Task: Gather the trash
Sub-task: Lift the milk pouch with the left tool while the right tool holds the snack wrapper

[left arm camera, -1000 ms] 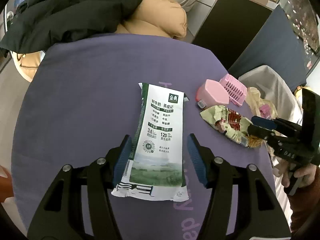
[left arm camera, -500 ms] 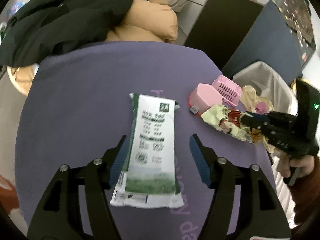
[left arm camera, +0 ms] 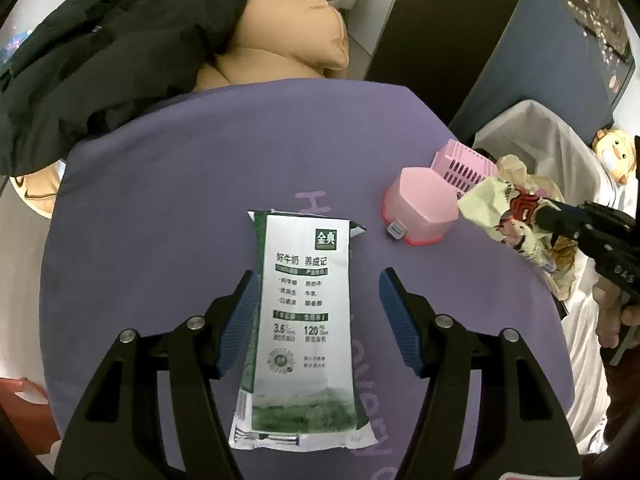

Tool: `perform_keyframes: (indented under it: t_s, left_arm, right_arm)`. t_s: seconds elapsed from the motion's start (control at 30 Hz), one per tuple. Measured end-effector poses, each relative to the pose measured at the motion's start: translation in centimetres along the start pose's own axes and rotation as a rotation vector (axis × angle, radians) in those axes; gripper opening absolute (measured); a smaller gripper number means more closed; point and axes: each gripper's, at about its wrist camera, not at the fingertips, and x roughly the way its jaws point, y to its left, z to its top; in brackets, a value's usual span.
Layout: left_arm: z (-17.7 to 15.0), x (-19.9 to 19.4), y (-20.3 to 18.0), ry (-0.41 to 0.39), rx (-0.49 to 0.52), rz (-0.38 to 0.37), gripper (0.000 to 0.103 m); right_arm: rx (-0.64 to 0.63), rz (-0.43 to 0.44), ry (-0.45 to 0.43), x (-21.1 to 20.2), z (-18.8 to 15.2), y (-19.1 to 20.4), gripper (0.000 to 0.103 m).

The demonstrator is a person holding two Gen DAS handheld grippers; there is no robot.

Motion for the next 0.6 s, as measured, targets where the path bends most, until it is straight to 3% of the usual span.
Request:
perform_keyframes:
  t_s: [0.27, 0.43, 0.6]
  left_arm:
    - [0.0, 0.9, 0.0, 0.045, -0.014, 0.06, 0.059]
    - [-0.7, 0.3, -0.2, 0.055, 0.014, 0.065, 0.059]
    - [-1.1, 0.9, 0.8, 0.089, -0.032, 0.03, 0.057]
  right_arm:
    - [0.004, -0.001, -0.021, -0.8, -0.3, -0.6, 0.015]
    - [0.011, -0.005, -0.029, -1.0, -0.2, -0.8, 0.015]
    - [0.007, -0.006, -0.043, -1.6, -0.3, -0.6, 0.015]
